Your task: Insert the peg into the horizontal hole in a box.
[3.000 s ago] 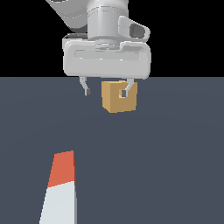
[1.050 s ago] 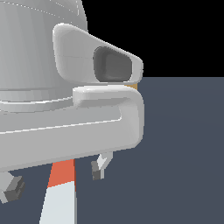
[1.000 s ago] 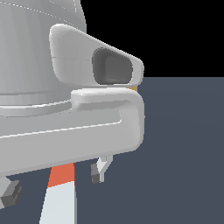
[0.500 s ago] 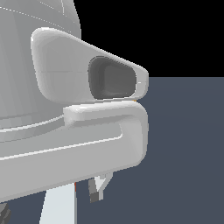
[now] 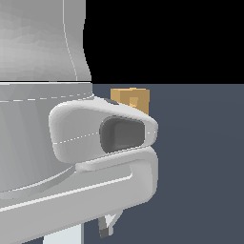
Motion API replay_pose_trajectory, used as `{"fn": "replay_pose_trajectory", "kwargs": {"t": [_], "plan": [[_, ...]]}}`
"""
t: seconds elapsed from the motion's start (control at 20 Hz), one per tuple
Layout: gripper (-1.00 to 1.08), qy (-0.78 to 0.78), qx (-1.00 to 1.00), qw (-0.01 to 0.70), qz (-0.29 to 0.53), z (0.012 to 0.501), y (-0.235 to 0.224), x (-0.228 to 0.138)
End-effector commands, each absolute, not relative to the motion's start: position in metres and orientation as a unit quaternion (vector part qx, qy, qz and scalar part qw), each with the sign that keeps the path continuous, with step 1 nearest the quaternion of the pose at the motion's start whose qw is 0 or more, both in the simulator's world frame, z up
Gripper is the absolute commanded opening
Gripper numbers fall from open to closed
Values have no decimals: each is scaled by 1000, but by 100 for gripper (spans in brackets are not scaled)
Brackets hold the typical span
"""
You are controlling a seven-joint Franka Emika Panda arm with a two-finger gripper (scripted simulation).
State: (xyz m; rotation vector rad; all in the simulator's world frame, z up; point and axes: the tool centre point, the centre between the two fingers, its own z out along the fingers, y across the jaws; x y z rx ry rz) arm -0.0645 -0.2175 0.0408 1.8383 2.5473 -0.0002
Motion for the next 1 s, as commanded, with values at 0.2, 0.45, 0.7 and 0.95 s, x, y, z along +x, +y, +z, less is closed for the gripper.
{"fn": "replay_pose_trajectory", "kwargs": {"t": [0.2, 0.45, 0.7, 0.95], "plan": [[100, 811, 585, 0, 0, 20, -218, -64], [-100, 811, 585, 0, 0, 19, -218, -63], [-100, 811, 585, 0, 0, 19, -218, -63], [-100, 811, 584, 0, 0, 20, -216, -63]]}}
